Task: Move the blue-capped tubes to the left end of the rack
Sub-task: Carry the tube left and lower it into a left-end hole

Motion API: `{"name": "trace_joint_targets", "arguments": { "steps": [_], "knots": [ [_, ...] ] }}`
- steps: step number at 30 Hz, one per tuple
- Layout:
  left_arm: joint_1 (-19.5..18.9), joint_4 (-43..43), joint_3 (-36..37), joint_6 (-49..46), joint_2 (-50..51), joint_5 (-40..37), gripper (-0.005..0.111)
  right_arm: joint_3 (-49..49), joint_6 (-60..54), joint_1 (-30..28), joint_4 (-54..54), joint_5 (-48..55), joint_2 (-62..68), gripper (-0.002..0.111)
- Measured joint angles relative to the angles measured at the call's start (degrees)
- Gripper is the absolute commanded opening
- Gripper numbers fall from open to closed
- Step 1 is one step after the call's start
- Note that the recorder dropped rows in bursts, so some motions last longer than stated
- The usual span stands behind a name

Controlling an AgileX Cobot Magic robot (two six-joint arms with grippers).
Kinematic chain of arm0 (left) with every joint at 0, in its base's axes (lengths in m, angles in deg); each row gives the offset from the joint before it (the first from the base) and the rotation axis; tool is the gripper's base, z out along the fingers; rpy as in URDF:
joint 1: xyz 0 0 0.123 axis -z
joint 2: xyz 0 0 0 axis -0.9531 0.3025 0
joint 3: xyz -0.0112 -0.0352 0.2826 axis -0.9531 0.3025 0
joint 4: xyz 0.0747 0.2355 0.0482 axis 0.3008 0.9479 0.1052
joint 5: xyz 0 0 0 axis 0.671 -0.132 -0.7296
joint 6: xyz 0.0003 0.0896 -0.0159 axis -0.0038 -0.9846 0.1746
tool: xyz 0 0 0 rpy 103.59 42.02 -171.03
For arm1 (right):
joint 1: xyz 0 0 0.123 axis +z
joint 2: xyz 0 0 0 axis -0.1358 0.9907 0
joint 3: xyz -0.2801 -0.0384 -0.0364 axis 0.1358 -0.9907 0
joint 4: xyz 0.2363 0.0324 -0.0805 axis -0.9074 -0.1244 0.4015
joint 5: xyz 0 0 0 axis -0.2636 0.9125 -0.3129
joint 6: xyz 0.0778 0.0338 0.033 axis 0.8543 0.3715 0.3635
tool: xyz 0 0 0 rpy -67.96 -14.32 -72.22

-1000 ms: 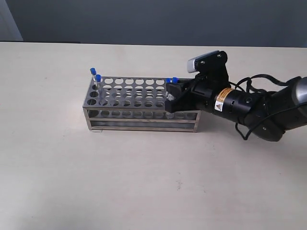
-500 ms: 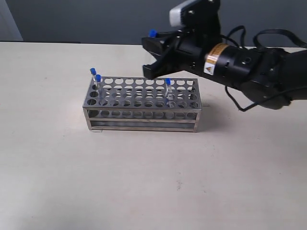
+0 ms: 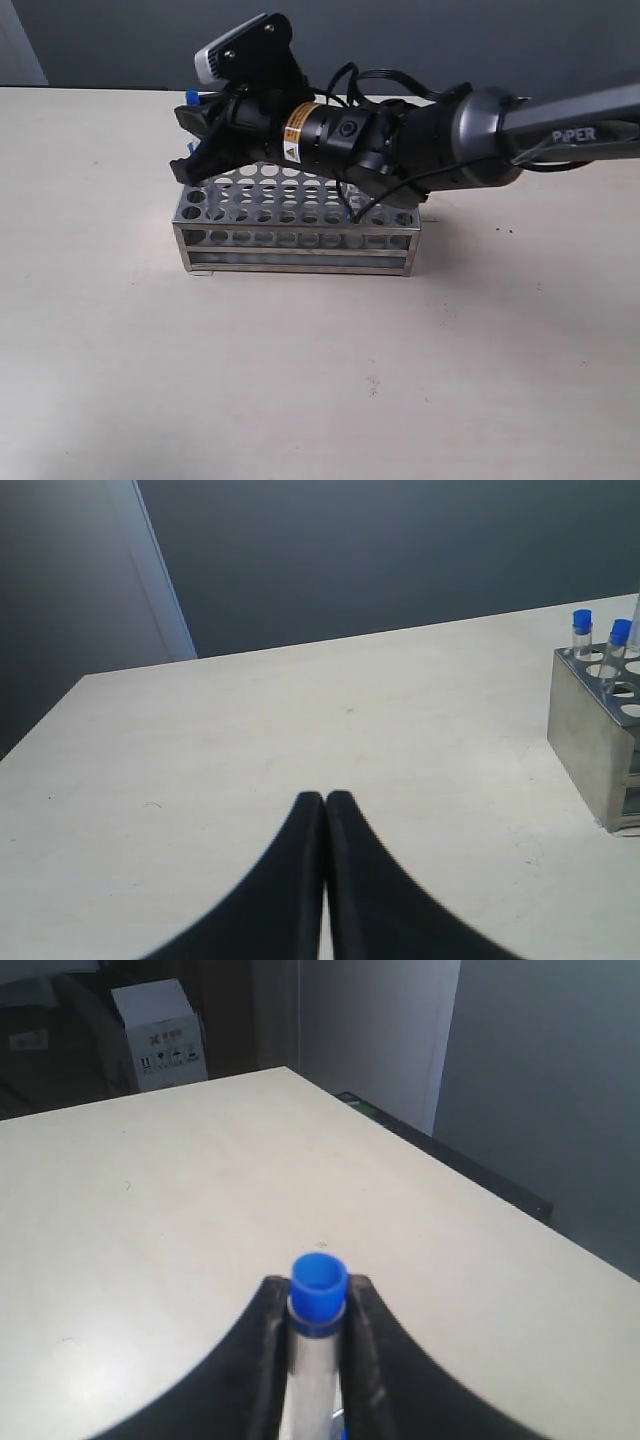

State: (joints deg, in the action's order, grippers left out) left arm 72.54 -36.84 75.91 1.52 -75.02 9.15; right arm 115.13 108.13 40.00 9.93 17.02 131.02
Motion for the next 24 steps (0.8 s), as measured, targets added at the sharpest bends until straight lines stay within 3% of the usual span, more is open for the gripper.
{"name": "trace_joint_targets", "arguments": {
  "steps": [16, 17, 24],
  "knots": [
    [0.0, 0.0, 0.0, 0.0, 0.0, 0.0, 0.0, 1.3, 5.7, 0.4, 2.5, -1.2, 7.7, -0.001],
    [0.0, 0.0, 0.0, 0.0, 0.0, 0.0, 0.0, 1.6, 5.7, 0.4, 2.5, -1.8, 8.4, 0.001],
    [0.0, 0.0, 0.0, 0.0, 0.0, 0.0, 0.0, 1.8, 6.5, 0.4, 3.5, -1.9, 9.7, 0.041]
  ]
}}
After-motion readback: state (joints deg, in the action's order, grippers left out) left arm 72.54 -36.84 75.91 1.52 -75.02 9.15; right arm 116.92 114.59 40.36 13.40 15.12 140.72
